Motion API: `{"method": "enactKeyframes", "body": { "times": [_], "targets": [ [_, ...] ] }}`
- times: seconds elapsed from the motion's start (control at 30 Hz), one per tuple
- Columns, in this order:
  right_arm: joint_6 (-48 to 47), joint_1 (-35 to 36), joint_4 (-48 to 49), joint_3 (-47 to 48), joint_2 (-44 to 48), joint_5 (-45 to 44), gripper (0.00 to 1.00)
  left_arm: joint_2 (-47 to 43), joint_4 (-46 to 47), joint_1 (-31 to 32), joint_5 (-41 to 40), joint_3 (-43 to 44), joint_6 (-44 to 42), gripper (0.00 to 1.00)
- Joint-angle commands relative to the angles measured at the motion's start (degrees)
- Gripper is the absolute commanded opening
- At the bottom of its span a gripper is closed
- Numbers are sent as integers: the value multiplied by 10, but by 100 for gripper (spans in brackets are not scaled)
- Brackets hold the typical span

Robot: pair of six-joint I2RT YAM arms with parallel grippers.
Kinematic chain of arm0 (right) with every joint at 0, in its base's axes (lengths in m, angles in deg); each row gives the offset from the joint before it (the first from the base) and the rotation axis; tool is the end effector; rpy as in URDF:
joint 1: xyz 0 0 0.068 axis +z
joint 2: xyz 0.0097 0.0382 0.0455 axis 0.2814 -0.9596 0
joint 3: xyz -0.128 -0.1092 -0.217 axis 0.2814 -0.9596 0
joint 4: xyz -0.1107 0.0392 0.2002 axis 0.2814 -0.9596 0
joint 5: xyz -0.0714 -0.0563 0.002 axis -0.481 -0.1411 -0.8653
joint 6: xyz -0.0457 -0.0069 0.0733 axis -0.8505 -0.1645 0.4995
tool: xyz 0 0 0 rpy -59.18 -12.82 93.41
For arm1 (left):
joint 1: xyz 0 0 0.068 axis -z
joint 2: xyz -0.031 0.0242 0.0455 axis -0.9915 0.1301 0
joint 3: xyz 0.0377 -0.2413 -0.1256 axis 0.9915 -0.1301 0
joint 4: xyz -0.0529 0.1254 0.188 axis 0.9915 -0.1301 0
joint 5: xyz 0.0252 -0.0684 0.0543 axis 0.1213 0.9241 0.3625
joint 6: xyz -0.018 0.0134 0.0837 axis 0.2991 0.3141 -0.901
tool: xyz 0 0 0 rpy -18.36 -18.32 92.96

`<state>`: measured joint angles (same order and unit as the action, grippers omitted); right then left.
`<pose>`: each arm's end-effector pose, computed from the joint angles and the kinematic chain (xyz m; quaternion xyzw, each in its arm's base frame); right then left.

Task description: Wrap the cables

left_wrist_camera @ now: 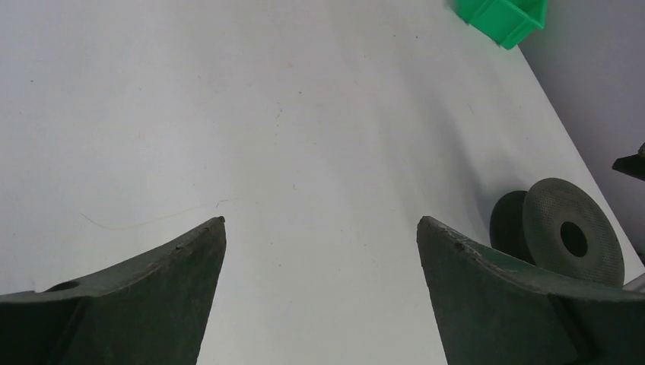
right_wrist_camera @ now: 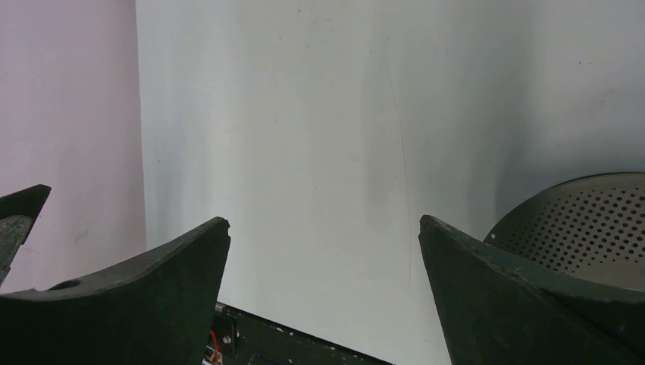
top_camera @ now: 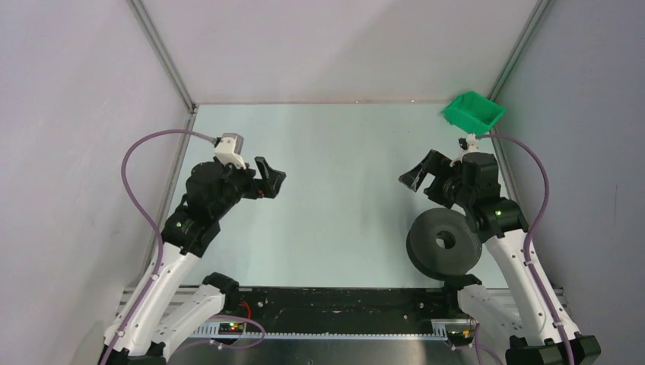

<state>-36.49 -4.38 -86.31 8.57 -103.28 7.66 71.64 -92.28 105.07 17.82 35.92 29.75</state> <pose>0.1717 0.0531 0.3144 0.1284 0.8578 0.2840 0.4087 0.1611 -0.0712 0.3370 0.0369 0.8016 -0.2336 0.5491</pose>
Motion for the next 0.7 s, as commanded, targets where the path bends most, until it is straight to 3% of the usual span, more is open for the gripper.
{"method": "enactKeyframes", "body": {
  "times": [0.0, 0.23, 0.4, 0.53, 0.67],
  "targets": [
    [3, -4, 28, 14, 2, 14, 99, -12, 11, 2, -10, -6, 2, 99],
    [-57, 1, 166, 14, 5, -28, 98, -28, -9, 10, -26, -8, -2, 98],
    [-263, 2, 338, 16, -31, -43, 90, -55, -23, 19, -66, -41, -19, 98],
    [-424, -25, 398, 54, -129, -115, 89, -71, -25, 30, -87, -46, -31, 98],
    [-496, -87, 404, 121, -255, -139, 84, -68, -25, 33, -90, -48, -32, 98]
  ]
}}
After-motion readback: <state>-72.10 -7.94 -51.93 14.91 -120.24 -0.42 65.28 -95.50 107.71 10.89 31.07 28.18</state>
